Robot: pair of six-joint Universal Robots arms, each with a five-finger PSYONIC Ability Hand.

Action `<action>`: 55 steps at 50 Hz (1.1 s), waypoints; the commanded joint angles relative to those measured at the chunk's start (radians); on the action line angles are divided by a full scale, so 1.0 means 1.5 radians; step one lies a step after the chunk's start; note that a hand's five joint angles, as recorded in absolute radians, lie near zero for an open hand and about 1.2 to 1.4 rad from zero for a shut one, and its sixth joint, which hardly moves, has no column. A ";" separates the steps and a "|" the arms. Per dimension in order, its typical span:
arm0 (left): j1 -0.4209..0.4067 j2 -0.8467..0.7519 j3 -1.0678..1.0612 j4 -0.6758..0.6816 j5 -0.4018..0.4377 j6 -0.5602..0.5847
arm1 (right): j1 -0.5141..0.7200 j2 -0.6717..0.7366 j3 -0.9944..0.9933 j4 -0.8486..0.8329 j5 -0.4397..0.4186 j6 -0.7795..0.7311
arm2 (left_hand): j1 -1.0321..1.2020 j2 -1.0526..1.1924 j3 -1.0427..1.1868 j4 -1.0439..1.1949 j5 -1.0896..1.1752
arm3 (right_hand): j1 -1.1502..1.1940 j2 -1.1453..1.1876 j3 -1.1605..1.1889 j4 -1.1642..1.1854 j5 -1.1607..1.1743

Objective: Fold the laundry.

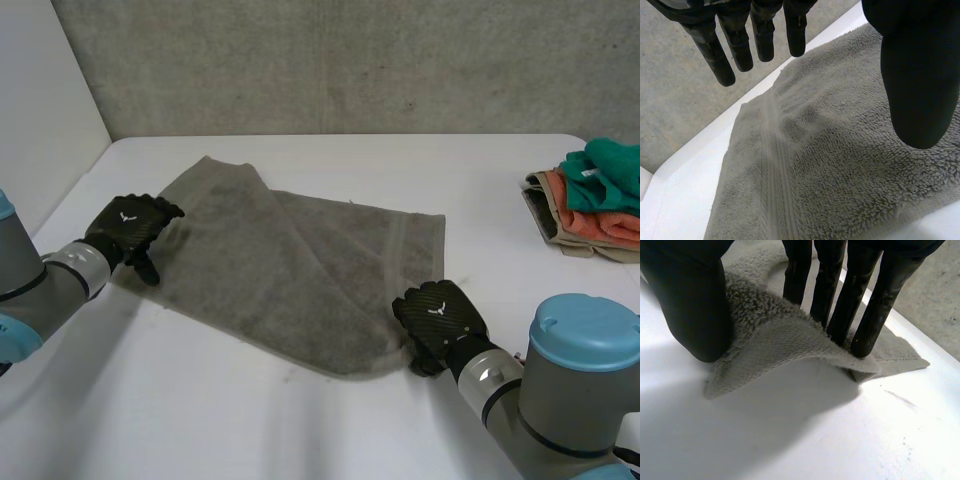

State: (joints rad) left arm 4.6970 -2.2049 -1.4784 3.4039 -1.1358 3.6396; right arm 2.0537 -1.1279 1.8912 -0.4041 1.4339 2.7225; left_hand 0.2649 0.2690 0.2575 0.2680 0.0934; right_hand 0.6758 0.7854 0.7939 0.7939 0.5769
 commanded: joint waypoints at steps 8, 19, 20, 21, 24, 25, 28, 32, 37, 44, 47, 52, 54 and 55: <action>0.003 0.002 -0.003 -0.002 0.002 0.000 | -0.030 0.006 -0.039 0.010 -0.003 -0.005 | 0.044 0.041 0.049 0.042 0.042 | 0.480 0.407 0.402 0.402 0.430; 0.034 0.027 -0.034 -0.022 0.035 0.010 | -0.133 -0.073 -0.050 0.061 -0.014 -0.008 | 0.048 0.045 0.053 0.046 0.046 | 0.480 0.407 0.402 0.402 0.430; 0.036 0.027 -0.037 -0.023 0.042 0.011 | -0.157 -0.070 -0.061 0.068 -0.015 -0.010 | 0.050 0.047 0.055 0.048 0.048 | 0.480 0.407 0.402 0.402 0.430; 0.037 0.027 -0.039 -0.026 0.050 0.011 | -0.165 -0.066 -0.066 0.070 -0.015 -0.012 | 0.052 0.049 0.057 0.050 0.050 | 0.480 0.407 0.402 0.402 0.430; 0.044 0.027 -0.050 -0.033 0.079 0.012 | -0.199 -0.037 -0.091 0.075 -0.016 -0.034 | 0.075 0.073 0.080 0.073 0.073 | 0.480 0.407 0.402 0.402 0.430; 0.046 0.027 -0.052 -0.035 0.084 0.012 | -0.205 -0.029 -0.097 0.076 -0.016 -0.045 | 0.079 0.076 0.084 0.077 0.077 | 0.480 0.407 0.402 0.402 0.430; 0.047 0.027 -0.057 -0.050 0.098 0.012 | -0.239 -0.014 -0.111 0.076 -0.016 -0.090 | 0.085 0.082 0.090 0.083 0.083 | 0.480 0.407 0.402 0.402 0.430; 0.045 0.025 -0.059 -0.081 0.099 0.013 | -0.266 -0.005 -0.113 0.075 -0.016 -0.131 | 0.085 0.082 0.090 0.083 0.083 | 0.480 0.407 0.402 0.402 0.430; 0.040 0.022 -0.057 -0.093 0.099 0.013 | -0.266 0.003 -0.115 0.075 -0.020 -0.133 | 0.103 0.100 0.108 0.101 0.101 | 0.480 0.407 0.402 0.402 0.430; 0.040 0.019 -0.051 -0.097 0.098 0.013 | -0.266 0.004 -0.115 0.074 -0.027 -0.133 | 0.124 0.122 0.129 0.122 0.122 | 0.480 0.407 0.402 0.402 0.430; 0.039 0.018 -0.051 -0.101 0.097 0.013 | -0.266 0.004 -0.115 0.074 -0.027 -0.135 | 0.124 0.122 0.129 0.122 0.122 | 0.480 0.407 0.402 0.402 0.430; 0.038 0.018 -0.052 -0.115 0.093 0.012 | -0.267 0.006 -0.115 0.074 -0.027 -0.135 | 0.118 0.116 0.123 0.116 0.116 | 0.480 0.407 0.402 0.402 0.430; 0.037 0.019 -0.055 -0.130 0.092 0.013 | -0.268 0.007 -0.114 0.074 -0.028 -0.135 | 0.120 0.118 0.125 0.118 0.118 | 0.480 0.407 0.402 0.402 0.430; 0.036 0.019 -0.055 -0.135 0.092 0.013 | -0.267 0.007 -0.114 0.074 -0.028 -0.135 | 0.120 0.118 0.125 0.118 0.118 | 0.480 0.407 0.402 0.402 0.430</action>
State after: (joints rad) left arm 4.7540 -2.1778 -1.5563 3.2398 -0.9937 3.6581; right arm 1.6543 -1.1196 1.7185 -0.2931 1.3923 2.5205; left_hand 0.3737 0.3780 0.3800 0.3790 0.2086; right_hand 0.9889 1.1766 1.1815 1.1876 0.9824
